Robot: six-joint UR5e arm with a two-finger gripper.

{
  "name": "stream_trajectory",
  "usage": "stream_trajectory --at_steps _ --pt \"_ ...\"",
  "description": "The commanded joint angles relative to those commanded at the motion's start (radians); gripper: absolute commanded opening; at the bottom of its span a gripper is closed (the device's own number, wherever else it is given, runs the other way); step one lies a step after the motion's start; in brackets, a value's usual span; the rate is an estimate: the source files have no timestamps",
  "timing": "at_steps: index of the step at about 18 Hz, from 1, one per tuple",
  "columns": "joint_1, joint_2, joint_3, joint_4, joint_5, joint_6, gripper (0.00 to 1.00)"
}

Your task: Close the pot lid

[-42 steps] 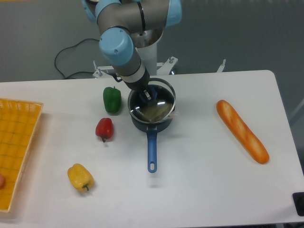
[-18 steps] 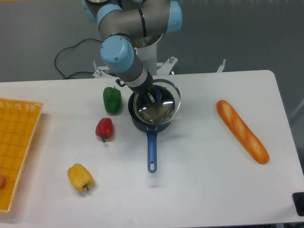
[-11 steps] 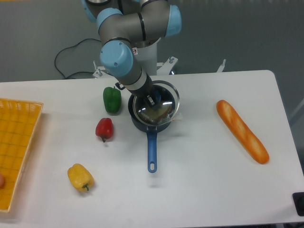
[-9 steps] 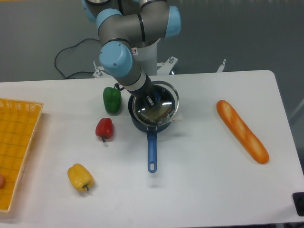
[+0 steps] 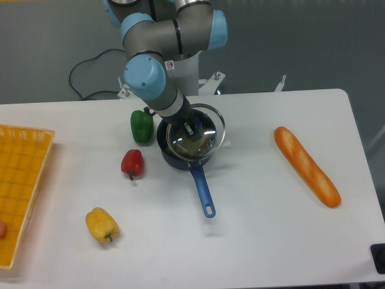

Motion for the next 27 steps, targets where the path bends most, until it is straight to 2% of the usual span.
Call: stream_trajectory --at_steps 21,25,27 --pt "-0.068 -0.015 -0.012 -0.002 0.051 -0.028 0.46" --pt "-0.078 -0.021 -0.006 -0.002 0.054 -0.028 0.49" --pt "-0.078 -0.025 -0.006 -0.003 0.054 -0.028 0.57"
